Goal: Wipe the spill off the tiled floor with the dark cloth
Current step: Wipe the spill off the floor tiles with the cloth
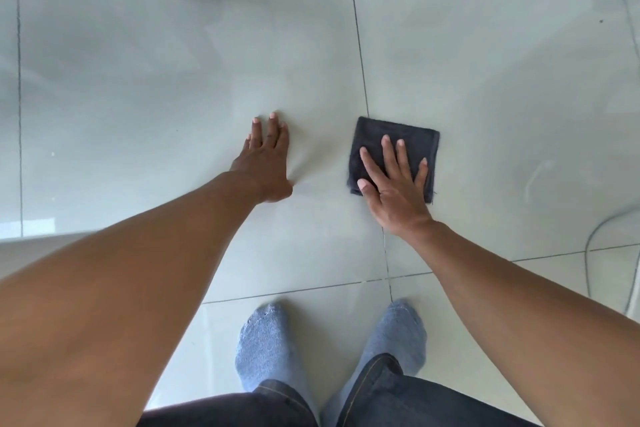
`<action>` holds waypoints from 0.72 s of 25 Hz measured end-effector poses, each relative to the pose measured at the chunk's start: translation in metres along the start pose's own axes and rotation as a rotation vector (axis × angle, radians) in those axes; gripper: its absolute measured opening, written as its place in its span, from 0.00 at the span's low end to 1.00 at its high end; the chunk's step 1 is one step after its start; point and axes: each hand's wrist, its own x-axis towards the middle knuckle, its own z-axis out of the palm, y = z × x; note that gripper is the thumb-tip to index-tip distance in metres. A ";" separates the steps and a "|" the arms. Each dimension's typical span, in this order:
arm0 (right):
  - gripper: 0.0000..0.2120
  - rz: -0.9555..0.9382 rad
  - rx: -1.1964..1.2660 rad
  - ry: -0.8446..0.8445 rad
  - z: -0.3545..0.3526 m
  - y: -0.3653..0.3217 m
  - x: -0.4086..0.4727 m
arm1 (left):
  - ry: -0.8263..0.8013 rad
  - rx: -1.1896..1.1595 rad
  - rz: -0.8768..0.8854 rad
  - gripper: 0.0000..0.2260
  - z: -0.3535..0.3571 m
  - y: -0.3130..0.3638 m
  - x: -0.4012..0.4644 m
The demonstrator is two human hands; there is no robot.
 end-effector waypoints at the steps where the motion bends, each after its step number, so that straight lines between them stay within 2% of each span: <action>1: 0.27 0.058 0.021 0.004 -0.002 -0.011 0.011 | -0.008 -0.002 0.000 0.48 0.000 0.001 0.000; 3: 0.27 0.103 0.044 -0.006 -0.006 -0.033 0.034 | -0.009 0.016 -0.013 0.48 0.000 0.003 -0.001; 6: 0.28 0.029 0.004 -0.038 -0.012 -0.046 0.053 | -0.008 0.021 -0.014 0.47 -0.002 0.002 0.000; 11: 0.27 -0.120 -0.050 -0.029 -0.005 -0.050 0.030 | -0.018 0.020 -0.021 0.48 -0.001 0.002 0.000; 18: 0.27 -0.147 -0.037 -0.028 0.006 -0.056 0.019 | -0.026 0.030 -0.026 0.47 -0.002 0.005 0.000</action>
